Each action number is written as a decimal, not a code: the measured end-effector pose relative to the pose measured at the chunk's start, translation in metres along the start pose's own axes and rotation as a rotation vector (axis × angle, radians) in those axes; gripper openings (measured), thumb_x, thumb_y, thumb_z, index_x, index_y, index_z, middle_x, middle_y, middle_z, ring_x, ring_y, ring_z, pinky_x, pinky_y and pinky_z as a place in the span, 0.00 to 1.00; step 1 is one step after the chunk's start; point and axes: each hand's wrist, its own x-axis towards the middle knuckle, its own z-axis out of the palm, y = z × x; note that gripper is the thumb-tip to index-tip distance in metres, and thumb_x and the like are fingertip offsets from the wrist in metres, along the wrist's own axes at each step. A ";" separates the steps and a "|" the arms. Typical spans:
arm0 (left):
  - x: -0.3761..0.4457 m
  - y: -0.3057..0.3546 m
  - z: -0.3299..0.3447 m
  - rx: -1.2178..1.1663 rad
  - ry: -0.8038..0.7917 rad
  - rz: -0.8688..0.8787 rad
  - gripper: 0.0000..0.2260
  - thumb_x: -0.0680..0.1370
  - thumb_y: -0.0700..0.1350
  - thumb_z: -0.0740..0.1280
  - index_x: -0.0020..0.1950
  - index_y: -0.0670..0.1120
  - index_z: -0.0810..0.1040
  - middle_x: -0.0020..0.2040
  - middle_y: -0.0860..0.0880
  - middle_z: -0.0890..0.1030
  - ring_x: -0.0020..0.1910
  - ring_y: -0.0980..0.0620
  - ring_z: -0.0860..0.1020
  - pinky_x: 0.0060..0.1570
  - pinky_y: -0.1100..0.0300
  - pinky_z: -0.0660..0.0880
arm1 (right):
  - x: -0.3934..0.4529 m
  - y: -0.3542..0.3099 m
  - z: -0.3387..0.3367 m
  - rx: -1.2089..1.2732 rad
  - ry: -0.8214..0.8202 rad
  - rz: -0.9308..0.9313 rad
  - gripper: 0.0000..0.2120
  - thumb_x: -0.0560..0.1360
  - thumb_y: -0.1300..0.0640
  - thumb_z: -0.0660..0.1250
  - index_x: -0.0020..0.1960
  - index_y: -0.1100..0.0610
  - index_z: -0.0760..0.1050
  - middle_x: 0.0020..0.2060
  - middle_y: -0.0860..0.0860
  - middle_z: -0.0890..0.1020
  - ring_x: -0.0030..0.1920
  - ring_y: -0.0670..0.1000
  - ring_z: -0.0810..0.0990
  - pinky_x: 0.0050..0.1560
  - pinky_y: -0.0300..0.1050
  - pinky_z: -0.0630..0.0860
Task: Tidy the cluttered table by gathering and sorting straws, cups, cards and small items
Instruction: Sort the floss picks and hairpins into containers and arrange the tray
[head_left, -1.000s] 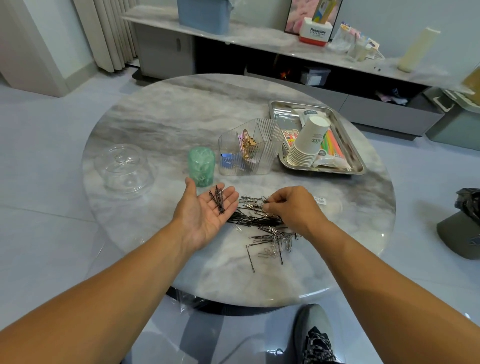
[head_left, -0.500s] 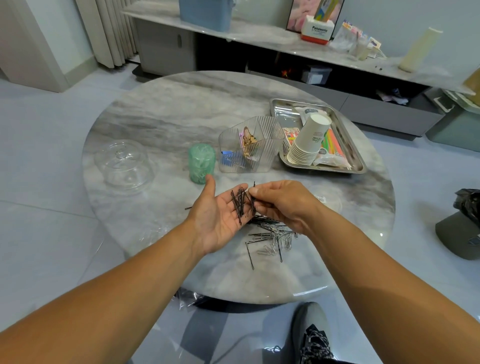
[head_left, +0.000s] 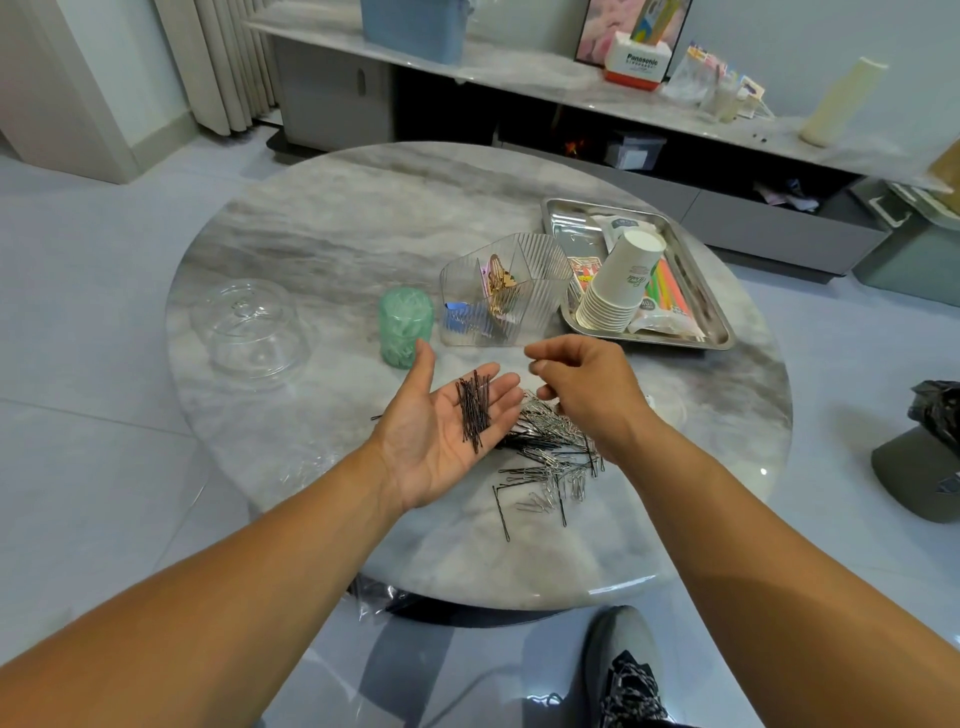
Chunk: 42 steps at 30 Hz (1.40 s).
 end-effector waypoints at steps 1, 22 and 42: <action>0.000 0.001 0.000 -0.007 0.002 0.007 0.38 0.78 0.70 0.56 0.69 0.38 0.74 0.61 0.40 0.83 0.54 0.44 0.84 0.56 0.51 0.82 | 0.001 0.003 -0.003 -0.035 -0.013 0.003 0.08 0.79 0.65 0.69 0.50 0.53 0.82 0.42 0.50 0.84 0.31 0.42 0.78 0.30 0.34 0.73; 0.010 0.023 -0.023 -0.166 0.308 0.077 0.17 0.87 0.53 0.54 0.47 0.44 0.74 0.30 0.48 0.76 0.29 0.49 0.81 0.32 0.59 0.80 | -0.001 0.034 0.006 -0.933 -0.187 -0.138 0.08 0.74 0.50 0.75 0.40 0.51 0.79 0.41 0.48 0.82 0.45 0.53 0.79 0.47 0.47 0.71; 0.013 -0.006 -0.001 0.130 0.207 -0.017 0.11 0.82 0.46 0.66 0.56 0.39 0.78 0.50 0.39 0.84 0.53 0.43 0.83 0.53 0.52 0.81 | 0.000 0.019 -0.005 0.297 -0.228 0.411 0.04 0.81 0.61 0.68 0.50 0.61 0.80 0.35 0.51 0.80 0.29 0.42 0.72 0.24 0.32 0.66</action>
